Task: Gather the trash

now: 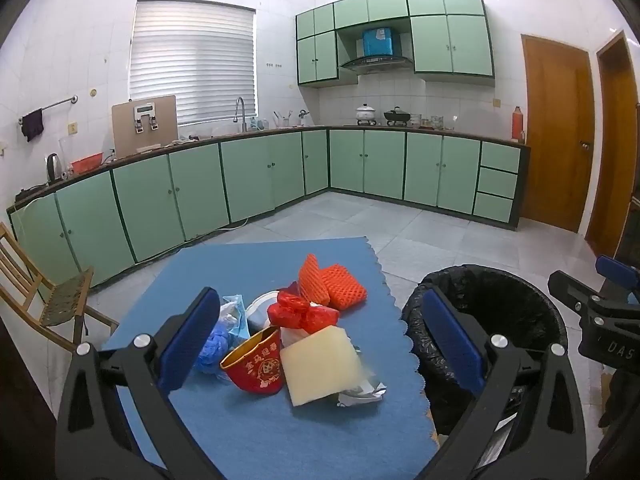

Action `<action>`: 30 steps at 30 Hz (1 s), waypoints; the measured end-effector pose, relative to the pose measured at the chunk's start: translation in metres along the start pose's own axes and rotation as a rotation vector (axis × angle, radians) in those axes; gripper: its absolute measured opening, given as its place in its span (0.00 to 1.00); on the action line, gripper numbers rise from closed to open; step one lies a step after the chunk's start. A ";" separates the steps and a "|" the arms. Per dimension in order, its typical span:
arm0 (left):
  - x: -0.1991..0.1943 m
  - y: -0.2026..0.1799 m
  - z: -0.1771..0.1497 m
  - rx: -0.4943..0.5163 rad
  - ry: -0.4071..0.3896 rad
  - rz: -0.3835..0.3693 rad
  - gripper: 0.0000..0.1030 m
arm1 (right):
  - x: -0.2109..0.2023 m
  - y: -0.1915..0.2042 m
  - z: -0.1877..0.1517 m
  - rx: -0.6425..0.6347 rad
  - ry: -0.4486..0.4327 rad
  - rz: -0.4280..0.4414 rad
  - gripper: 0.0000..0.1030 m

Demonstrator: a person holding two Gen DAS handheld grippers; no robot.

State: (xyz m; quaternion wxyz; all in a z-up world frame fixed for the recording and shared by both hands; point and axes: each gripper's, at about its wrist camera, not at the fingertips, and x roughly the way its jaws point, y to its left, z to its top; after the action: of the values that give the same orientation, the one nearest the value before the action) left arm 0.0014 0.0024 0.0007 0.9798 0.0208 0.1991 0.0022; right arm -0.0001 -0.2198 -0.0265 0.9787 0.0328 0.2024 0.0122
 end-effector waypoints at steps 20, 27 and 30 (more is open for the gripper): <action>0.003 0.001 -0.002 0.001 -0.001 0.007 0.95 | 0.004 0.002 -0.003 0.009 0.007 0.000 0.94; 0.003 0.002 -0.002 0.001 0.000 0.008 0.95 | 0.003 0.002 -0.003 0.010 0.006 0.000 0.94; 0.003 0.002 -0.002 0.001 0.000 0.008 0.95 | 0.004 0.001 -0.002 0.010 0.007 -0.001 0.94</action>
State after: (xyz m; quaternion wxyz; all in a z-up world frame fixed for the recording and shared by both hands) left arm 0.0034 0.0048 -0.0026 0.9798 0.0219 0.1988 0.0060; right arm 0.0022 -0.2182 -0.0301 0.9777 0.0377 0.2061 0.0110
